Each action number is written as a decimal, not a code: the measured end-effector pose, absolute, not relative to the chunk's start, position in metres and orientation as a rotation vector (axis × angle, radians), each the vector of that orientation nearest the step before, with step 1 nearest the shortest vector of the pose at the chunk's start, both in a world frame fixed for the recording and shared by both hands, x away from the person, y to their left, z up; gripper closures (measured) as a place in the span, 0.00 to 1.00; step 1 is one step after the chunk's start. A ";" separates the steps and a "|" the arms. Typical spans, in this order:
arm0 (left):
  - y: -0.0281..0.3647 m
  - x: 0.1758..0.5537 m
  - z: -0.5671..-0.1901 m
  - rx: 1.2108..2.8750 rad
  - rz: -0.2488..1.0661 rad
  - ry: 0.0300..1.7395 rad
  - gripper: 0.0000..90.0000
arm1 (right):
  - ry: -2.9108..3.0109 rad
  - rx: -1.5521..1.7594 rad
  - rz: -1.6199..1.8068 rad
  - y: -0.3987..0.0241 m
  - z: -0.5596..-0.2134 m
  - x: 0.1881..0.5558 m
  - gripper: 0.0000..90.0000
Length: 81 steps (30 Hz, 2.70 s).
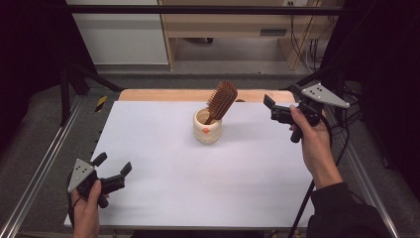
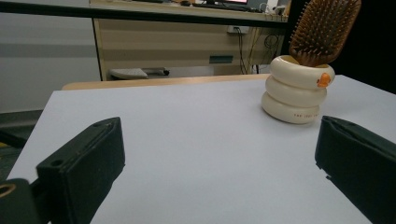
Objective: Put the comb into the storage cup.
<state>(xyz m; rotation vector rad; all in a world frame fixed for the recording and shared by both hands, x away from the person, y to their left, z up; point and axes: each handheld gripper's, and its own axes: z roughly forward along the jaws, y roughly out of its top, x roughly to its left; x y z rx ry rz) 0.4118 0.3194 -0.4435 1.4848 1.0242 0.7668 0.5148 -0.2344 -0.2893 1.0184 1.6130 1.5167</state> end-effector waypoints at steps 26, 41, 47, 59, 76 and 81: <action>0.324 0.414 -0.443 1.475 0.747 1.018 0.02 | 1.579 1.040 1.512 -0.261 -0.295 0.496 0.02; 0.323 0.414 -0.444 1.475 0.737 1.017 0.02 | 1.566 1.064 1.512 -0.275 -0.303 0.484 0.02; 0.321 0.414 -0.444 1.482 0.737 1.008 0.02 | 1.549 1.076 1.521 -0.279 -0.308 0.479 0.02; 0.321 0.416 -0.446 1.490 0.735 1.011 0.02 | 1.562 1.060 1.497 -0.284 -0.310 0.469 0.02; 0.323 0.414 -0.444 1.479 0.742 0.997 0.02 | 1.595 1.067 1.455 -0.292 -0.330 0.451 0.02; 0.323 0.414 -0.444 1.471 0.739 0.998 0.02 | 1.585 1.078 1.456 -0.297 -0.332 0.447 0.02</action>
